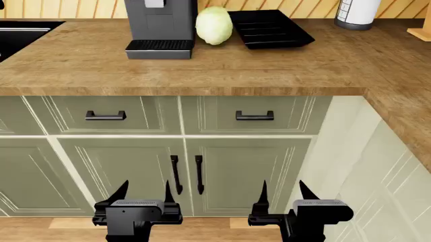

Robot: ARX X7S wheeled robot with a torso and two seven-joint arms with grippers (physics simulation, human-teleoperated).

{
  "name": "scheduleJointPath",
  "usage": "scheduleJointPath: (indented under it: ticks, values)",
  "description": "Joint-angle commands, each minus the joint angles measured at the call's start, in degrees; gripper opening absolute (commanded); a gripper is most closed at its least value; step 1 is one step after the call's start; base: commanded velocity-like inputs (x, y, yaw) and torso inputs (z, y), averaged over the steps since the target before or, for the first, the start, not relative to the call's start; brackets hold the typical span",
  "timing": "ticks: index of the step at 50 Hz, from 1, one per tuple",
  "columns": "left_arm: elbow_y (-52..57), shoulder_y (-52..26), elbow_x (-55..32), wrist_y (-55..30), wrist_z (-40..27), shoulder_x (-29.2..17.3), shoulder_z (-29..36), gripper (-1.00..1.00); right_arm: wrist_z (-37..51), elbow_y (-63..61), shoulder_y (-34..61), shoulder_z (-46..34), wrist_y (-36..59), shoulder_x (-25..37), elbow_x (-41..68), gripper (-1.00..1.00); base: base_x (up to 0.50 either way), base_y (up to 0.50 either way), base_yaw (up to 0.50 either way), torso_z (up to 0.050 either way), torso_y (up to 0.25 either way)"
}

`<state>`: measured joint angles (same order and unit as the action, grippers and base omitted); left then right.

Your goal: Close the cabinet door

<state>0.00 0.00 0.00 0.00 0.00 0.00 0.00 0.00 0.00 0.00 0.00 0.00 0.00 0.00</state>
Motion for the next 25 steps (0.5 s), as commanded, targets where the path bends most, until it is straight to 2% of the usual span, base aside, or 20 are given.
scheduleJointPath:
  ticks: [1, 9, 25]
  values:
    - [0.0, 0.0, -1.2, -0.2, -0.9, -0.9, 1.1, 1.00, 1.3, 0.0, 0.0, -1.2, -0.2, 0.9, 0.7, 1.00, 0.00, 0.00, 0.00, 0.000, 0.000]
    - [-1.1, -0.3, -3.0, -0.4, -1.8, -2.2, 3.8, 1.00, 3.3, 0.1, 0.2, -2.5, -0.9, 2.4, 1.9, 1.00, 0.00, 0.00, 0.00, 0.000, 0.000]
    - [-2.7, -1.0, -4.6, 2.2, -4.7, -3.5, 4.8, 1.00, 6.5, 0.8, 0.4, -4.1, -2.1, 3.8, 2.0, 1.00, 0.00, 0.00, 0.00, 0.000, 0.000]
